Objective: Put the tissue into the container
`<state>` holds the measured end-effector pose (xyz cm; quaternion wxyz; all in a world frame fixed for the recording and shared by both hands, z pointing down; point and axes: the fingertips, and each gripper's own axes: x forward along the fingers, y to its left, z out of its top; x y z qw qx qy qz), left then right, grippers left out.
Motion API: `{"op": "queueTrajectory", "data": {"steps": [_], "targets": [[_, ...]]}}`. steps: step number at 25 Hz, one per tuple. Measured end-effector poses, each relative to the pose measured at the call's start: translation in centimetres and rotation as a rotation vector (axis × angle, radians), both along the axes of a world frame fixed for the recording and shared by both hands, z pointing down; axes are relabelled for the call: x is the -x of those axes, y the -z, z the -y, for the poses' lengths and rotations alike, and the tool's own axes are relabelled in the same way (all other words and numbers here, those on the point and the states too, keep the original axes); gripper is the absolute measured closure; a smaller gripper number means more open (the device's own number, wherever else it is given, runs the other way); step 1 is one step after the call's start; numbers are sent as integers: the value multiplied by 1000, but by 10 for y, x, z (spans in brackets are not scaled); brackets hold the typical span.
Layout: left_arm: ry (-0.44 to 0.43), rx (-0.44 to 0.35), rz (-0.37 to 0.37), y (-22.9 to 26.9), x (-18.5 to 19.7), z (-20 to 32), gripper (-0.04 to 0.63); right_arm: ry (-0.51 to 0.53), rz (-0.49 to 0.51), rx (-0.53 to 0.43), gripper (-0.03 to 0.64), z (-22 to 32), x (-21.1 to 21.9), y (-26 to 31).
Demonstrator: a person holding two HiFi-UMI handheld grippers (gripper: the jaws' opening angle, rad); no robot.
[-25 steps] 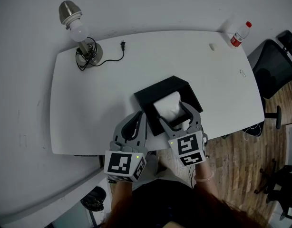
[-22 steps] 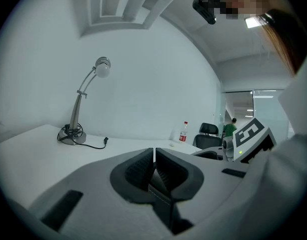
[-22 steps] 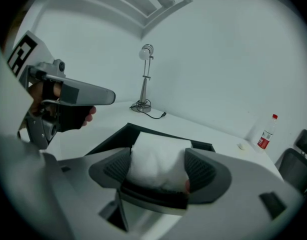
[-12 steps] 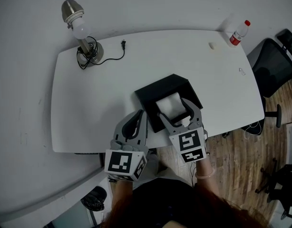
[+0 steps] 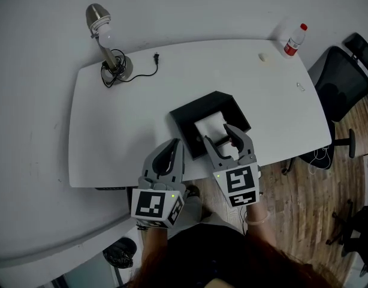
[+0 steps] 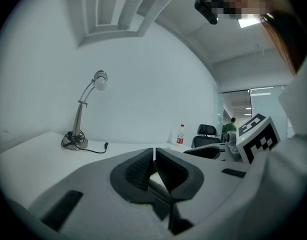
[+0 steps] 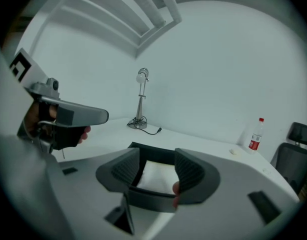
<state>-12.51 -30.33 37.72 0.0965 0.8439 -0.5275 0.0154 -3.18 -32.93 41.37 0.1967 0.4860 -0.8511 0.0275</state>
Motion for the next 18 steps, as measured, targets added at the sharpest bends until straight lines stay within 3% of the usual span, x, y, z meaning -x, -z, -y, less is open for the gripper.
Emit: {"op": "queueTrajectory", "data": {"steps": [18], "targets": [[16, -80, 19, 29, -16, -88, 558, -28, 65, -116, 449, -83, -25, 45]]}}
